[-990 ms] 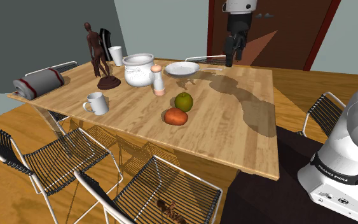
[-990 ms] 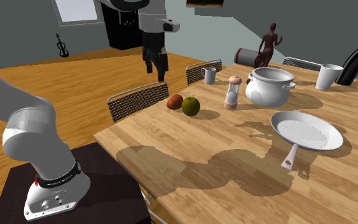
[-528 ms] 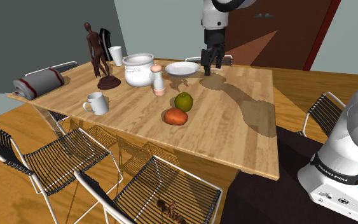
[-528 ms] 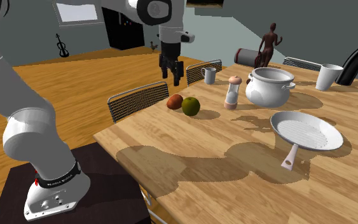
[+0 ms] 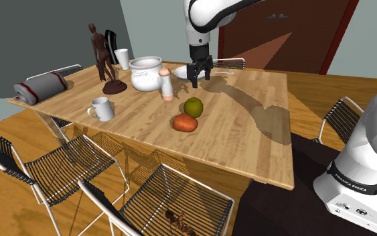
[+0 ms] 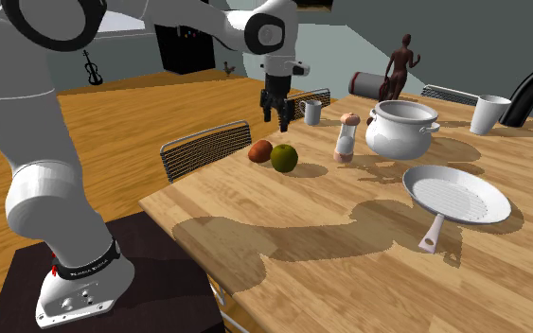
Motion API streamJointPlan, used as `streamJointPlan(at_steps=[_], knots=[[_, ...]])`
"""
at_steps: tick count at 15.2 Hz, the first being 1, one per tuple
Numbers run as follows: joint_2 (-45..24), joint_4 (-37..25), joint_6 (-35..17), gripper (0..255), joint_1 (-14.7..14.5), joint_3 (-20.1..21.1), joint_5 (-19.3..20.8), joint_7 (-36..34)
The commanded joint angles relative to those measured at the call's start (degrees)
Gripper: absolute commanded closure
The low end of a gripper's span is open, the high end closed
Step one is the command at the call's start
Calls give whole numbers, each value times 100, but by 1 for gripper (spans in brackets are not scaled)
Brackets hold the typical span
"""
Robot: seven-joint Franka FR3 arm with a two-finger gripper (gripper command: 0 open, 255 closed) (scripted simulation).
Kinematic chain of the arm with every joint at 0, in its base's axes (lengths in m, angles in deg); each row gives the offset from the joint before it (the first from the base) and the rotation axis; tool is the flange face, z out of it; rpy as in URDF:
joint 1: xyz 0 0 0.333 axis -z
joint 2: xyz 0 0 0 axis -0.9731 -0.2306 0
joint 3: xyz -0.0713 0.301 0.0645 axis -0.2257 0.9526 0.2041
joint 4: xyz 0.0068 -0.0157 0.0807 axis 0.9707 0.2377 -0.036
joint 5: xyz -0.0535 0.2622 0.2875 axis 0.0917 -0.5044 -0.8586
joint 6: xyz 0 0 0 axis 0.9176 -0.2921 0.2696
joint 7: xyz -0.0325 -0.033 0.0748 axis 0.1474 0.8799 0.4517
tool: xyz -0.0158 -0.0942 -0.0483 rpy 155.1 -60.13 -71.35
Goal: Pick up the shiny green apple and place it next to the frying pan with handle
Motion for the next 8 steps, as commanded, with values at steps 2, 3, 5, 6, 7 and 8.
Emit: streamJointPlan(at_steps=[2,3,5,6,7,8], knots=[[-714,-694,24,0,-50,11,100,-123],[-960,-953,53,0,-74,13,132,-166],[-1215,-1232,92,0,-103,10,164,-206],[-1223,-1166,18,0,-103,8,165,-208],[-1231,-1099,-56,0,-102,7,166,-209],[-1243,-1039,-128,0,-101,6,168,-210]])
